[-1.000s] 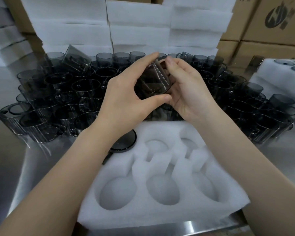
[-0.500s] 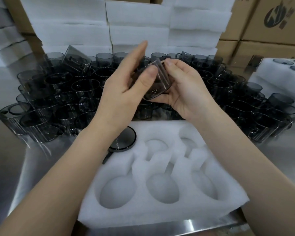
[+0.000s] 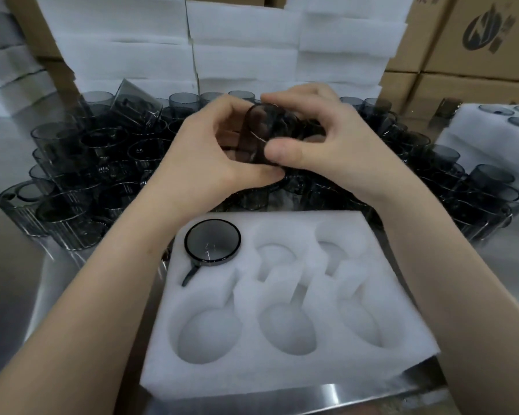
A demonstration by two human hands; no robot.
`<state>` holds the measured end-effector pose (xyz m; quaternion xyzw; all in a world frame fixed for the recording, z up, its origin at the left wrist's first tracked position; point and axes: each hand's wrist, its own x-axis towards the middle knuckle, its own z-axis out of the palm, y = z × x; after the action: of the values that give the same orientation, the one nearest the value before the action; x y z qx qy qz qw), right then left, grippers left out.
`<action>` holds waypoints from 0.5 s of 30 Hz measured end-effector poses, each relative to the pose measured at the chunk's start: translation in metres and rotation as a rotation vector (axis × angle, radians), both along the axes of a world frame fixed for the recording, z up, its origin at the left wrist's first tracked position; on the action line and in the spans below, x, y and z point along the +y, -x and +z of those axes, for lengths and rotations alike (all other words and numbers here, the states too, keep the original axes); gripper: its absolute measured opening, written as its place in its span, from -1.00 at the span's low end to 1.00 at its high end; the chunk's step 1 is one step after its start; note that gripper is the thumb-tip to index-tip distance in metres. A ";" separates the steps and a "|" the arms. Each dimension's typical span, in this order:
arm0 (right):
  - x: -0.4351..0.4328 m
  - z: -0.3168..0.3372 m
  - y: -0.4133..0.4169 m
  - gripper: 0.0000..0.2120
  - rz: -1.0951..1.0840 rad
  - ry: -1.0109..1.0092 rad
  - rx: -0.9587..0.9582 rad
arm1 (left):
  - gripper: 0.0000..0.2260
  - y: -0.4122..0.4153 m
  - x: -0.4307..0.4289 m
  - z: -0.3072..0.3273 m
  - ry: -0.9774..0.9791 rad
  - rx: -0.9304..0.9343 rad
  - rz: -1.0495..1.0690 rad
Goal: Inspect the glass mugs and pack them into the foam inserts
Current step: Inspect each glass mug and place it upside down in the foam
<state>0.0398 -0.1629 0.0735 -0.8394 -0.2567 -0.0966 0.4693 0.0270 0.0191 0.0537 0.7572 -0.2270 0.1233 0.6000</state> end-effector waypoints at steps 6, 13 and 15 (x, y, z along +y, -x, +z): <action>-0.014 0.018 0.013 -0.41 0.159 0.150 0.059 | -0.56 -0.001 0.008 0.000 0.081 0.263 -0.323; -0.021 0.022 0.010 -0.46 0.400 -0.142 0.290 | -0.55 -0.004 0.014 0.001 0.378 0.427 -0.476; -0.020 0.021 0.011 -0.42 0.401 -0.150 0.272 | -0.53 -0.004 0.015 0.001 0.420 0.458 -0.517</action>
<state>0.0292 -0.1828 0.0940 -0.7399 -0.3444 0.0935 0.5702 0.0310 0.0338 0.0542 0.5440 -0.2402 -0.1596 0.7879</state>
